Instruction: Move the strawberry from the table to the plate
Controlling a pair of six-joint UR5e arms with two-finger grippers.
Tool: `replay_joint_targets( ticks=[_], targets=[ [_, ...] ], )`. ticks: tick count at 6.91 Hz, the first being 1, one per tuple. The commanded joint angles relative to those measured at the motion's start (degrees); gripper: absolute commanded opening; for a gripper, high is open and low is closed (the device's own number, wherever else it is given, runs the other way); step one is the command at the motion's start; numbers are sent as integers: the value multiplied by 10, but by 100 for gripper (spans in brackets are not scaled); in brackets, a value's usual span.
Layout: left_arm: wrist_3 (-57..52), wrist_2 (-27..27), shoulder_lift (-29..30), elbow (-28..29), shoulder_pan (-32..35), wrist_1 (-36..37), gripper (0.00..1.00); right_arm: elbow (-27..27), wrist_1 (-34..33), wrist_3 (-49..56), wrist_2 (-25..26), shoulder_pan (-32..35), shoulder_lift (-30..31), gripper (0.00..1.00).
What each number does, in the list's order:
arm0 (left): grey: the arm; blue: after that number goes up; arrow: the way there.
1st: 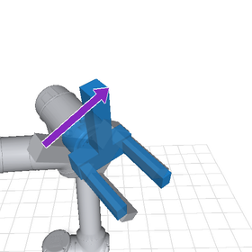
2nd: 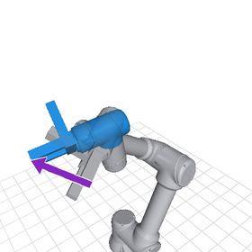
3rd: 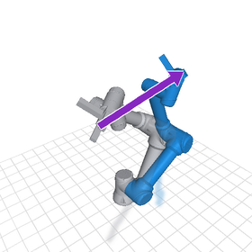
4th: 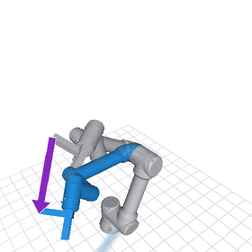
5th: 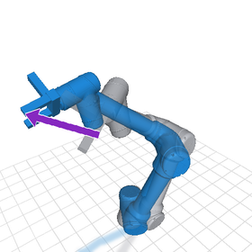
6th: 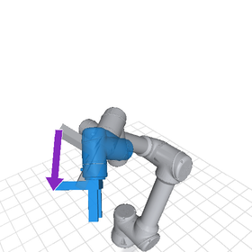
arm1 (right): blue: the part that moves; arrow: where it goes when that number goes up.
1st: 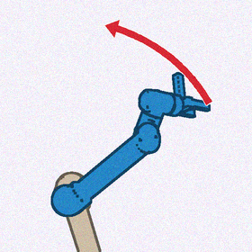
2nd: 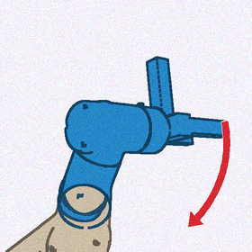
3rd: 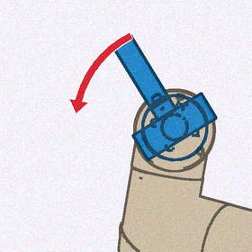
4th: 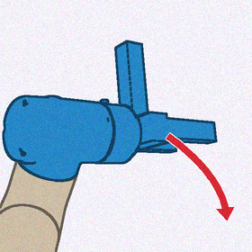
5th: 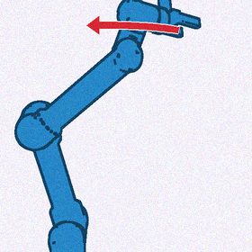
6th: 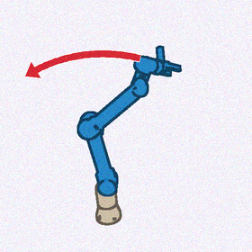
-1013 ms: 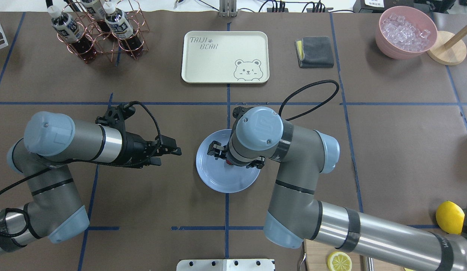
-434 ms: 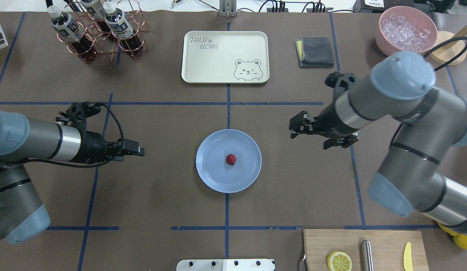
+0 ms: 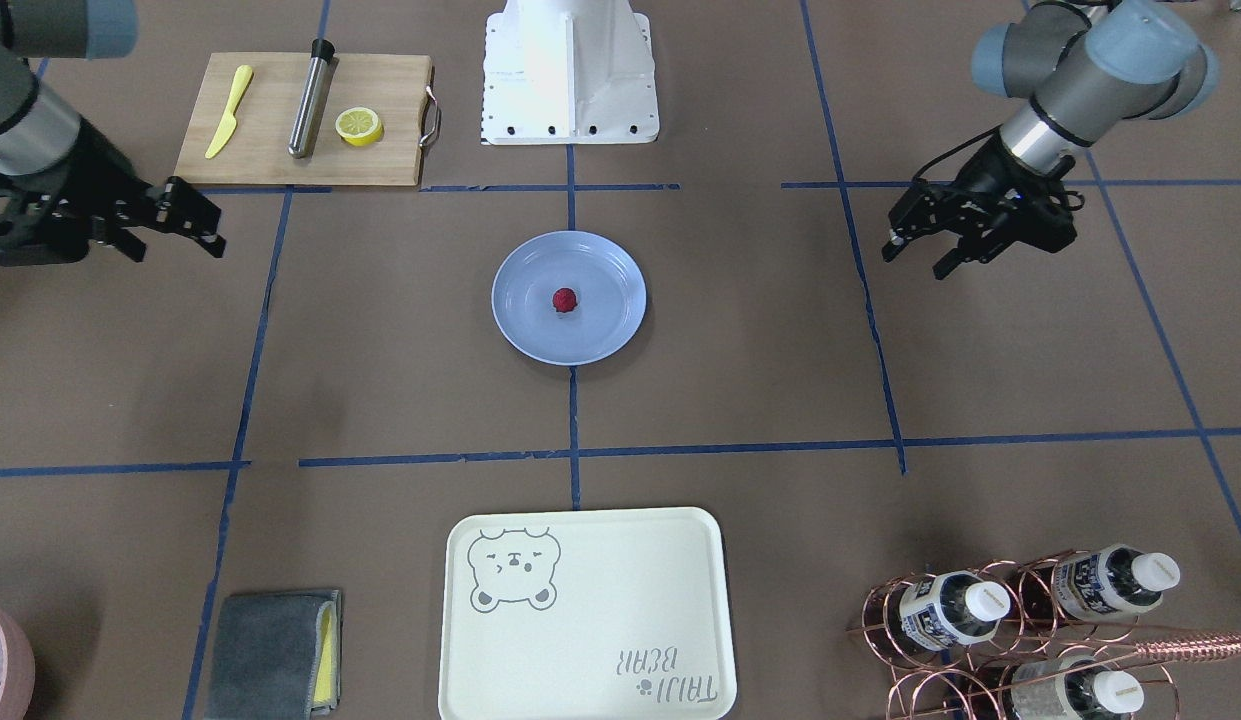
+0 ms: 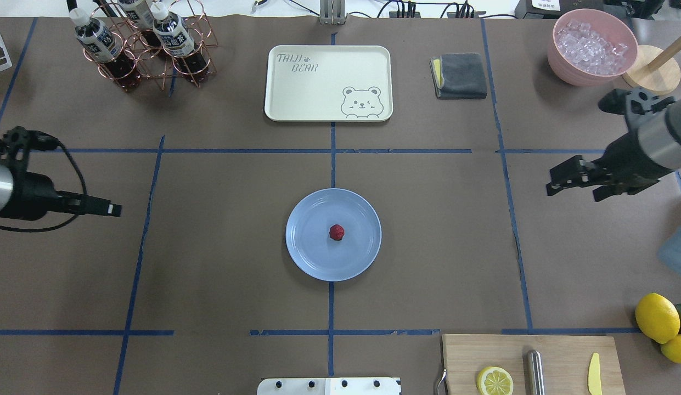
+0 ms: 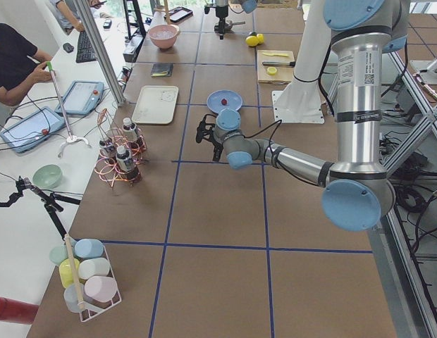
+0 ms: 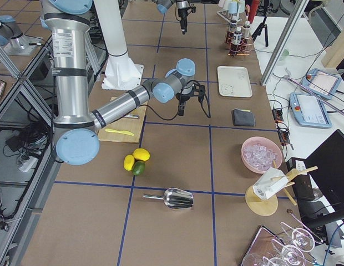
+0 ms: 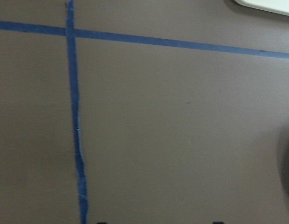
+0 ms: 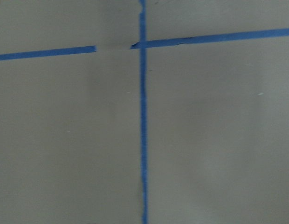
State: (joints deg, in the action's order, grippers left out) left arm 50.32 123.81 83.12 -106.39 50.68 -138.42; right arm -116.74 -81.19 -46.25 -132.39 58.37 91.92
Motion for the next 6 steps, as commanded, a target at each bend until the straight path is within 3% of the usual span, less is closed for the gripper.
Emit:
replay_joint_targets(
  ticks=[1, 2, 3, 4, 5, 6],
  targets=[
    [-226, 35, -63, 13, 124, 16, 81, 28, -19, 193, -16, 98, 57, 100],
    [-304, 61, -66, 17, 181, 70, 81, 38, -64, 282, -16, 135, 57, 100],
    [-423, 102, -65, 21, 261, 171, 81, 45, -124, 378, -16, 174, 52, 100],
    [-506, 151, -60, 18, 320, 287, 81, 61, -144, 438, -16, 196, 50, 100],
    [-529, 156, -60, 15, 338, 347, 81, 82, -141, 463, -16, 217, 50, 100],
    [-529, 153, -60, 24, 338, 356, 81, 104, -141, 511, -22, 239, 50, 100]
  ],
)
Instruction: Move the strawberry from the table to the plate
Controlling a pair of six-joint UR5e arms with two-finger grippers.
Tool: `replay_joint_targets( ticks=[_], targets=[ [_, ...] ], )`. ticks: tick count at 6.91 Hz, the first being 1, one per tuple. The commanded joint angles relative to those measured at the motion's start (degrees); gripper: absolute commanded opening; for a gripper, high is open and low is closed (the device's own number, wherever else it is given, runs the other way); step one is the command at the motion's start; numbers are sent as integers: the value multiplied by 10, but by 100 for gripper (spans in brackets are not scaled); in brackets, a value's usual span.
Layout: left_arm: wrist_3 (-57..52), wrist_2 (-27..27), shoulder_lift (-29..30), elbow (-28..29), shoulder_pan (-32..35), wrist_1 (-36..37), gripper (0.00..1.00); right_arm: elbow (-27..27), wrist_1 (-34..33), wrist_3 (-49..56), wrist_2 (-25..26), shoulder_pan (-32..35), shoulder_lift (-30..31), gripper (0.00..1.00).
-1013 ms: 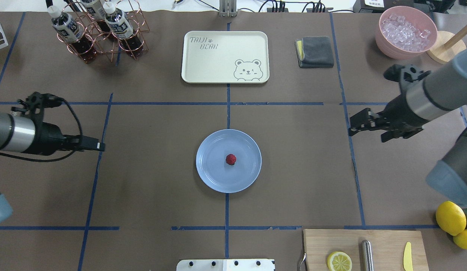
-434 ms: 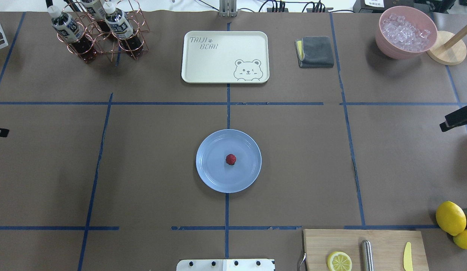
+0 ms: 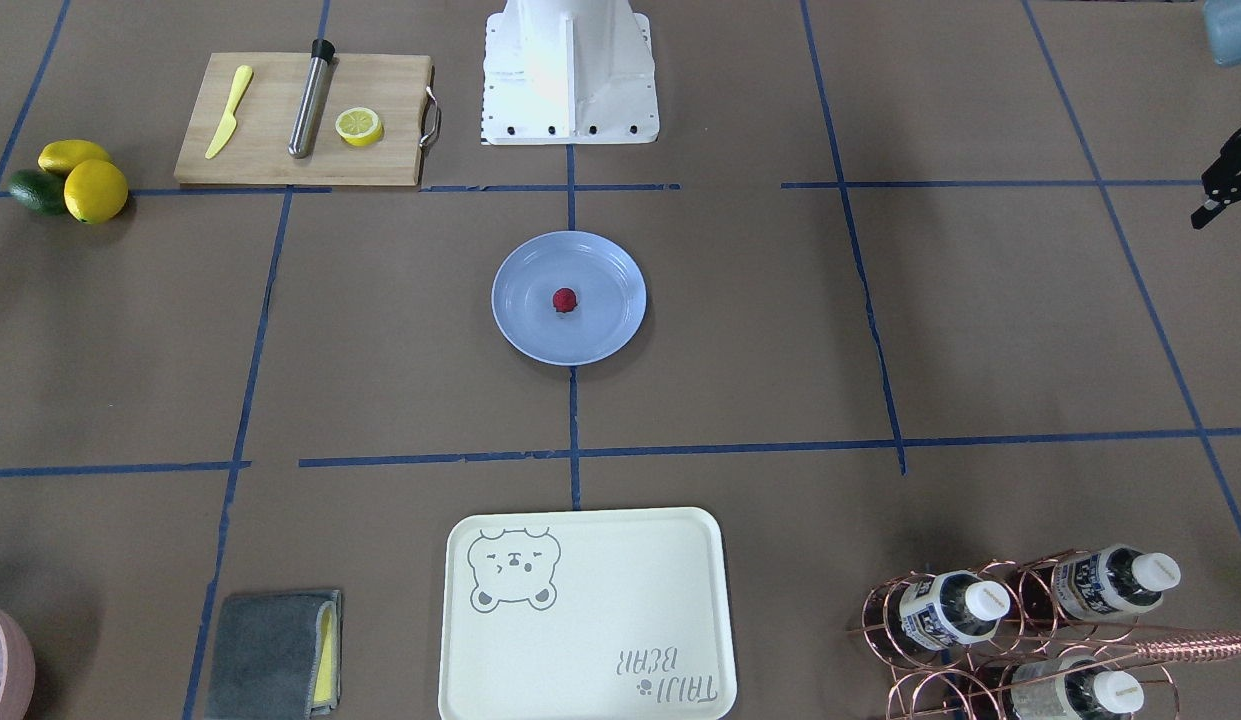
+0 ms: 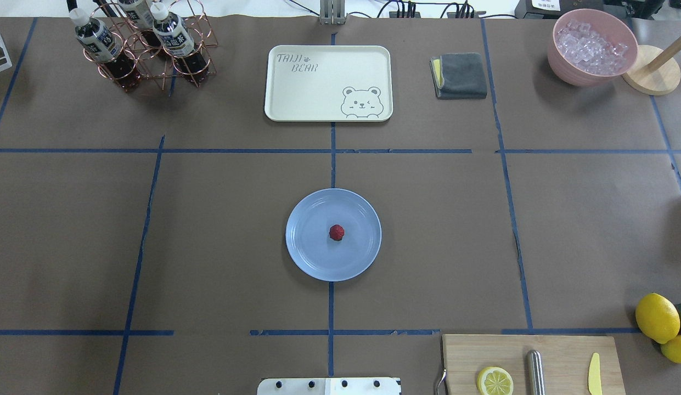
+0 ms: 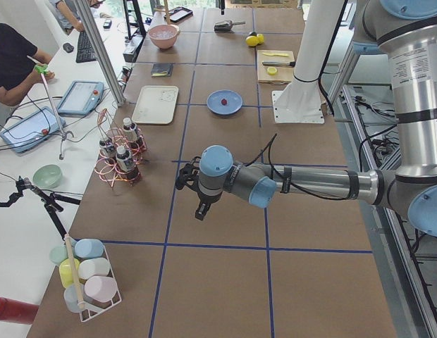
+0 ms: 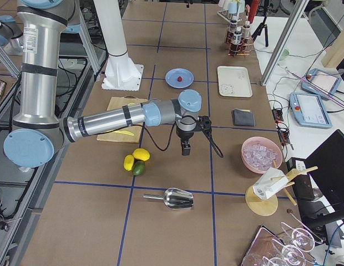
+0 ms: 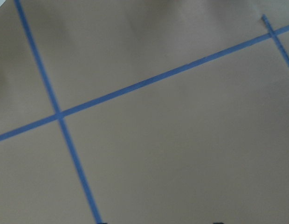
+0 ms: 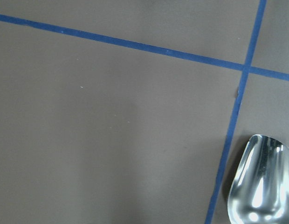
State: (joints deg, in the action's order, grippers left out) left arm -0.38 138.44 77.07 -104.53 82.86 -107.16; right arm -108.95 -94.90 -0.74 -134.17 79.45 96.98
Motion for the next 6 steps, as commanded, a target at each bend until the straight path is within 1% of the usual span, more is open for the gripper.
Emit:
replay_joint_targets(
  ticks=[1, 3, 5, 6],
  targets=[
    [-16, 5, -2, 6, 16, 46, 100, 26, -6, 64, -27, 33, 3, 100],
    [-25, 2, 1, -15, 18, 99, 100, 28, -6, 65, -30, 34, 8, 100],
    [-26, 2, -12, -4, 18, 105, 100, 27, -9, 67, -31, 46, 14, 100],
    [-17, -1, -29, -1, 19, 113, 100, 28, -9, 66, -30, 46, 13, 100]
  ],
)
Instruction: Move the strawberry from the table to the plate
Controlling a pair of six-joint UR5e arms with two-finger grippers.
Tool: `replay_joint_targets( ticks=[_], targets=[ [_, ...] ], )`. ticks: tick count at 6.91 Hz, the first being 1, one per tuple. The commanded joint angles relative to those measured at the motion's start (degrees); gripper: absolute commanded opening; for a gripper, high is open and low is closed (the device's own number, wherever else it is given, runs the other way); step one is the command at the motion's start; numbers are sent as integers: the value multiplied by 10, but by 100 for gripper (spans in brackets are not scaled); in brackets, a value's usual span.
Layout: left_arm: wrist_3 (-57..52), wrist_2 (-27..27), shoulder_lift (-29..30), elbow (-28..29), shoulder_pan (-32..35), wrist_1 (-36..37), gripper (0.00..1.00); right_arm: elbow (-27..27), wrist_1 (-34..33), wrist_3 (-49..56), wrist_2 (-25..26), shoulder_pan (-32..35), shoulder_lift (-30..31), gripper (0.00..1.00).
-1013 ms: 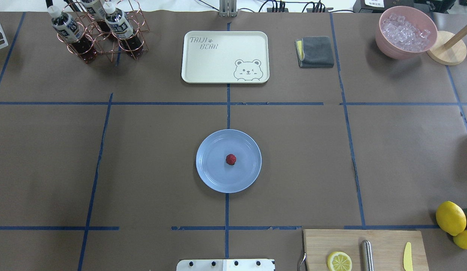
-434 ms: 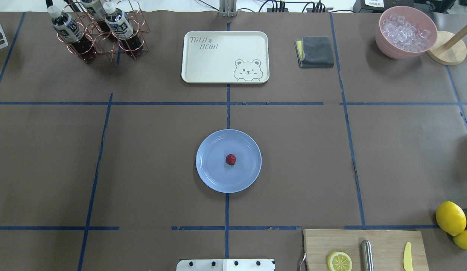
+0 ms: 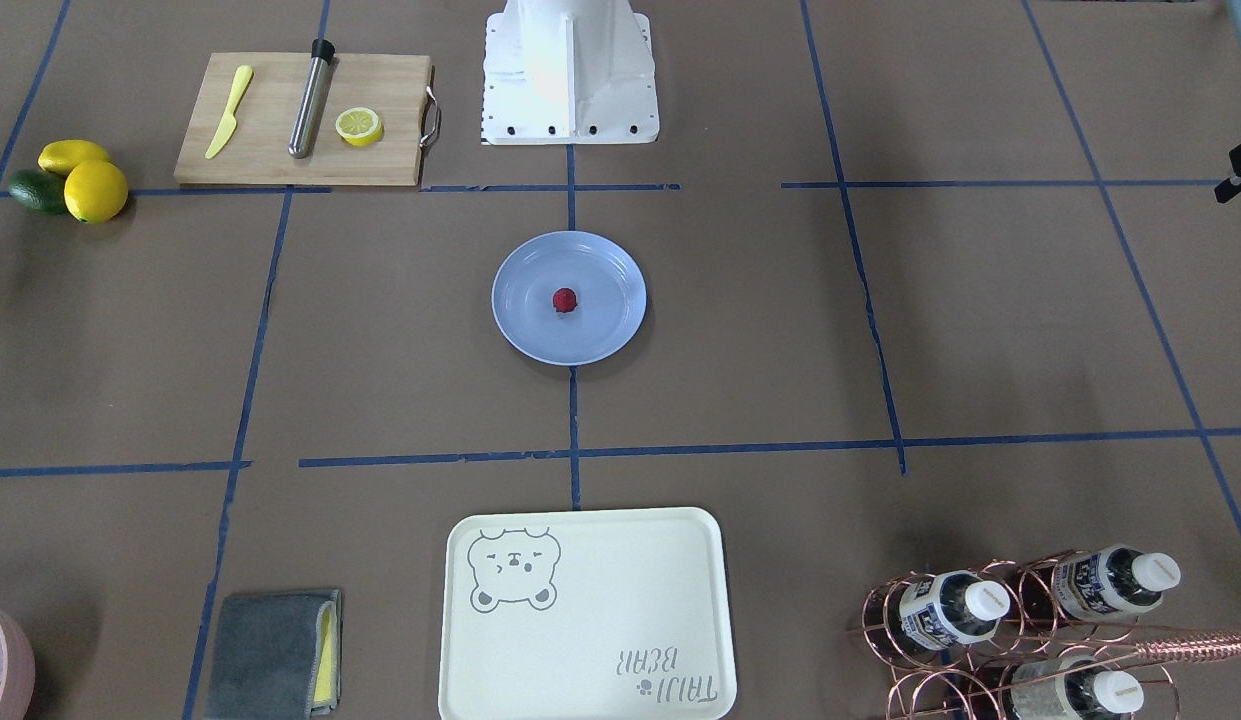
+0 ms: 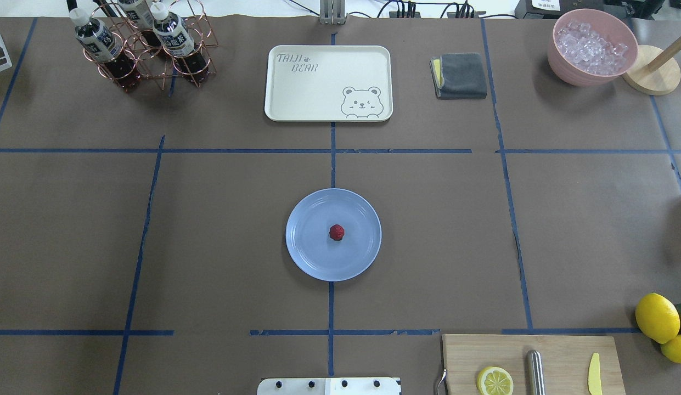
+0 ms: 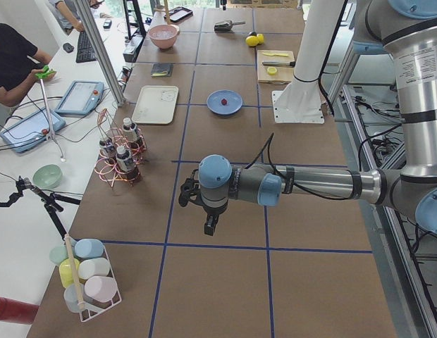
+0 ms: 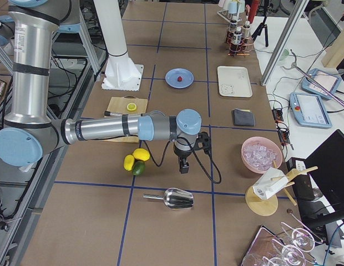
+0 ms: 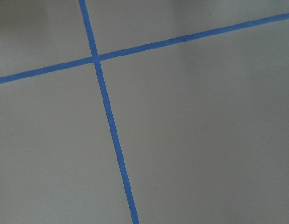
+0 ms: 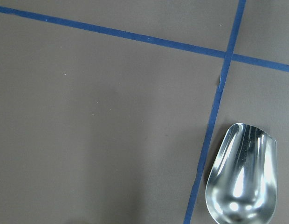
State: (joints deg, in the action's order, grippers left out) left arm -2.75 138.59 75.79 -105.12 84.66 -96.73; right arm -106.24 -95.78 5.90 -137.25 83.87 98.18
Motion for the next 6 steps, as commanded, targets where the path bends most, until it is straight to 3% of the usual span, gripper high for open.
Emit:
replay_joint_targets(
  ticks=[1, 4, 6],
  targets=[
    [7, -41, -6, 10, 1, 19, 100, 1, 0, 0, 0, 2, 0, 100],
    [0, -43, 30, 3, 26, 135, 100, -5, -8, 13, 0, 11, 3, 100],
    [-1, -41, 29, 1, 27, 127, 100, -5, -14, 22, 0, 12, 3, 100]
  ],
)
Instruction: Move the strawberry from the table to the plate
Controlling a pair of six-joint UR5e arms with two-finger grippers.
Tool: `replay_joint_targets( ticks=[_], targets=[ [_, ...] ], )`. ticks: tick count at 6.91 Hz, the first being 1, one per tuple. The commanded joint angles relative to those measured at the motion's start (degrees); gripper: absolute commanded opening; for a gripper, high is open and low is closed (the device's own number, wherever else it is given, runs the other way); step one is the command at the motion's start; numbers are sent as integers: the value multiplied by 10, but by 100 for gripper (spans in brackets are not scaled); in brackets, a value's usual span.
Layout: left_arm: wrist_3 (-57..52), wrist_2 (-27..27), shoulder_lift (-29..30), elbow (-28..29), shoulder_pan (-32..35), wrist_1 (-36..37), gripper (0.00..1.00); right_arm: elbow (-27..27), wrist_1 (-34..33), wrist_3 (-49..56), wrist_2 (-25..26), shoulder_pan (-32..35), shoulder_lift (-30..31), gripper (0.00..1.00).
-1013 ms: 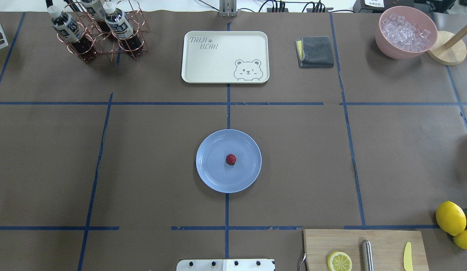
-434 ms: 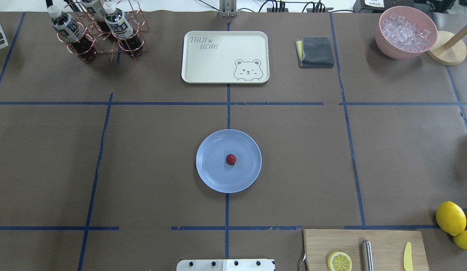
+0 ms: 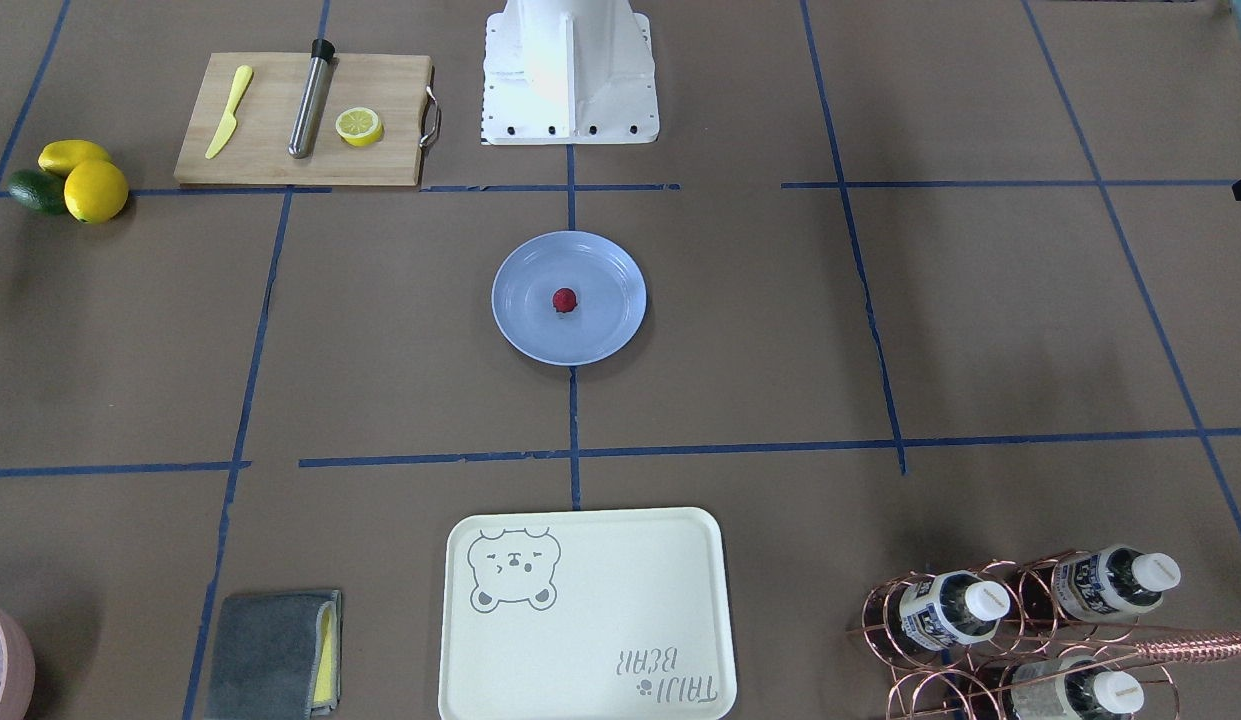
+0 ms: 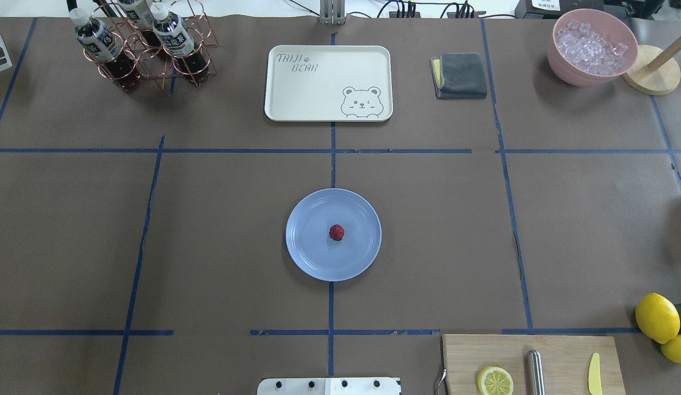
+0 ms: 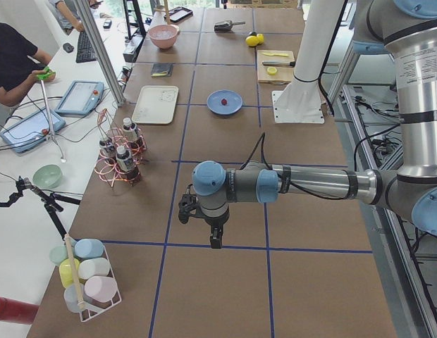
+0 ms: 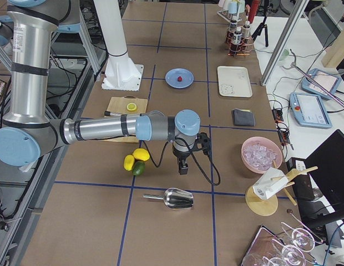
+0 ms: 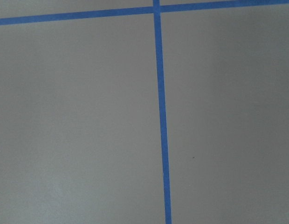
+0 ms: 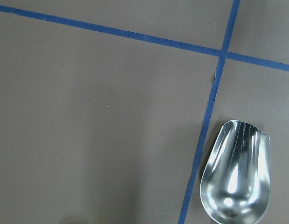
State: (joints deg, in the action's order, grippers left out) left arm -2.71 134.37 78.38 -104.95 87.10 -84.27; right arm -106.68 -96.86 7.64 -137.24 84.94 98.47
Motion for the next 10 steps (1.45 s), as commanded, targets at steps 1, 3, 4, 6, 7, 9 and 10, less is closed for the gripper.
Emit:
replay_joint_targets(
  ticks=[1, 3, 4, 6, 7, 9, 10],
  targets=[
    [-49, 1, 2, -5, 4, 2, 100, -2, -3, 4, 0, 3, 1, 100],
    [-84, 57, 20, 3, 4, 2, 100, -3, -23, 17, 1, 9, -1, 100],
    [-84, 60, 65, 31, 4, 4, 100, 1, -24, 22, 3, 9, -1, 100],
    [-66, 62, 93, 68, 17, 6, 100, -1, -23, 26, 4, 12, 1, 100],
    [5, 43, 104, 91, 14, 4, 100, 2, -23, 26, 7, 12, 0, 100],
    [61, 0, 121, 92, 16, 6, 100, 3, -21, 26, 8, 12, 1, 100],
    [67, 5, 121, 93, 17, 3, 100, 2, -20, 27, 7, 12, 1, 100]
  ],
)
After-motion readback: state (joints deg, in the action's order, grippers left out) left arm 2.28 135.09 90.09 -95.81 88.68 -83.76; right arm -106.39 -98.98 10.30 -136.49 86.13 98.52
